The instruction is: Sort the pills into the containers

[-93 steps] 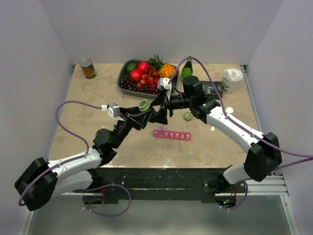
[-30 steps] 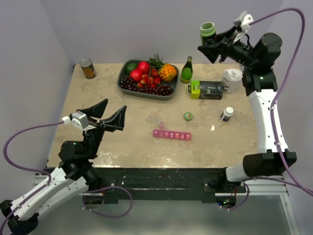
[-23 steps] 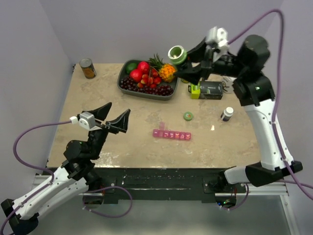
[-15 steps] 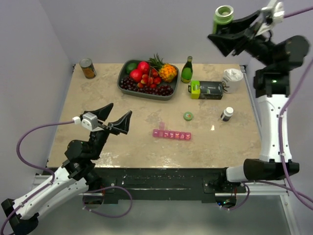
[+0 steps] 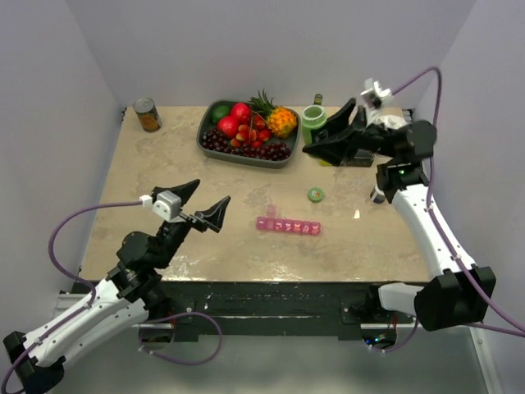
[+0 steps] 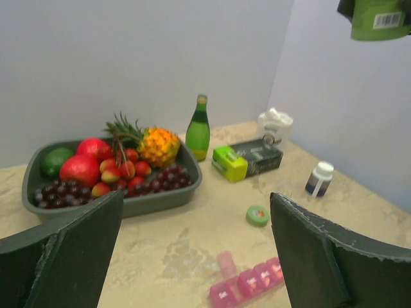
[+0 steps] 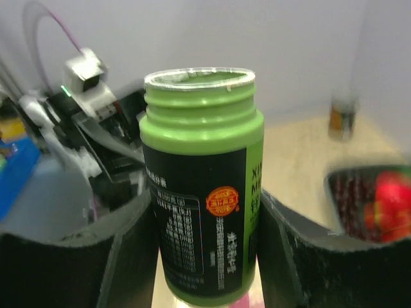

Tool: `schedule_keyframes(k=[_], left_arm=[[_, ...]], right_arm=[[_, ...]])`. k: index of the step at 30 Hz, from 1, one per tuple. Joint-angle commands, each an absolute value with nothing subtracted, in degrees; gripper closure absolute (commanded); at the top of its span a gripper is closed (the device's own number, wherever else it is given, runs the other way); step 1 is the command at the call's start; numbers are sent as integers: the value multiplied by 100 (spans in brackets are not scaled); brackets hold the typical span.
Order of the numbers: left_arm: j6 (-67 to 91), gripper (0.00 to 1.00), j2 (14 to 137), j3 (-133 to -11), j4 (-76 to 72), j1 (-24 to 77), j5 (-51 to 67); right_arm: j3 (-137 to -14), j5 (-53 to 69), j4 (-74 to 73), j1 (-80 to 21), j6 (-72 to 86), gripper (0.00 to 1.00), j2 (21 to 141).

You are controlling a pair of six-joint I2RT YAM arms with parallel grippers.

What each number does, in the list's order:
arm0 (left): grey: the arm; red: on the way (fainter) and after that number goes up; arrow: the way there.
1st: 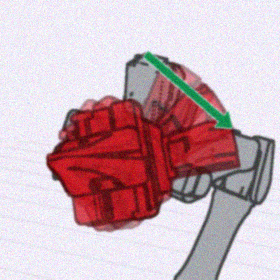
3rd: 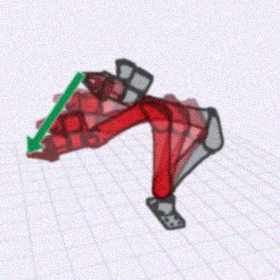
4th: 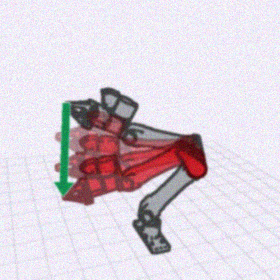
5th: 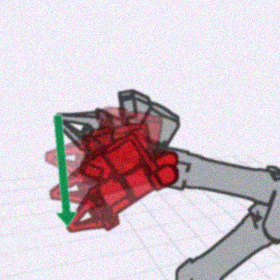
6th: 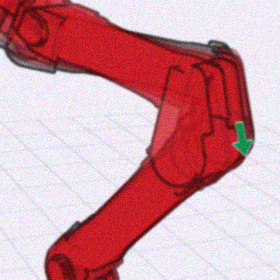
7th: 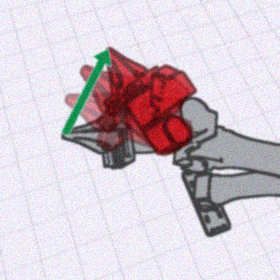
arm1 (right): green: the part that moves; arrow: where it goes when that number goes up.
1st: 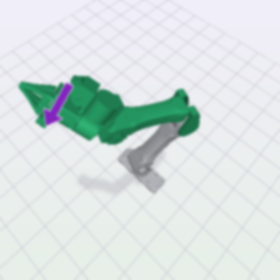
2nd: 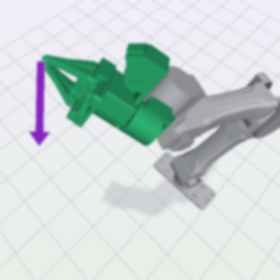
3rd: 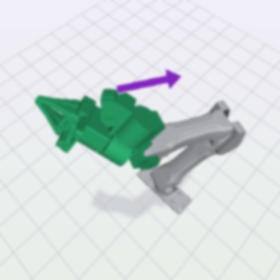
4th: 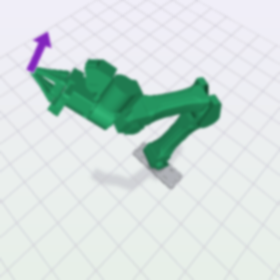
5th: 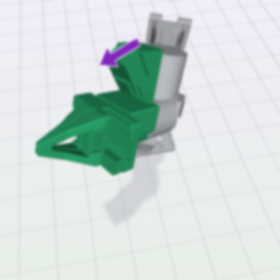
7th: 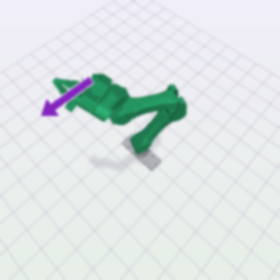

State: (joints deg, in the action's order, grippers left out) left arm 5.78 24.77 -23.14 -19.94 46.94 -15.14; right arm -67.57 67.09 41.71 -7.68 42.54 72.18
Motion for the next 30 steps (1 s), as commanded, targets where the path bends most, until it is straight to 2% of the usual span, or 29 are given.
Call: schedule_keyframes(k=[1, 2, 4, 6, 11, 16, 19, 25, 30], left_arm=[[430, 1, 2891, -2785, -908, 4527, -1432], [465, 0, 2953, -2821, -810, 4448, -1441], [475, 0, 2979, -2874, -634, 4142, -1311], [440, 0, 3014, -2970, -458, 3877, -1161], [-165, 0, 3480, -3287, 543, 3305, -887], [-615, 0, 3657, -2849, 661, 3305, -1327], [-598, 0, 3577, -2786, 562, 3296, -1335], [-580, 1, 3437, -2716, 466, 3243, -1354], [-589, 1, 3410, -2725, 440, 3191, -1319]], right_arm=[[-7433, 5813, -1957, -851, -1085, 100, 7136], [-7427, 5340, -2465, -1183, -2012, 100, 7224], [-6901, 5414, -2698, -1353, -2161, 100, 7190], [-6663, 5013, -3326, -1800, -3187, 100, 7128], [-6469, 4668, -4288, -2337, -4595, 100, 7531], [-6372, 3501, -3990, -2777, -4246, 100, 7936], [-6626, 3192, -4192, -2874, -4096, 100, 8252], [-6864, 2716, -4570, -3208, -3930, 100, 8762], [-7163, 2768, -4851, -3261, -3648, 100, 9114]])
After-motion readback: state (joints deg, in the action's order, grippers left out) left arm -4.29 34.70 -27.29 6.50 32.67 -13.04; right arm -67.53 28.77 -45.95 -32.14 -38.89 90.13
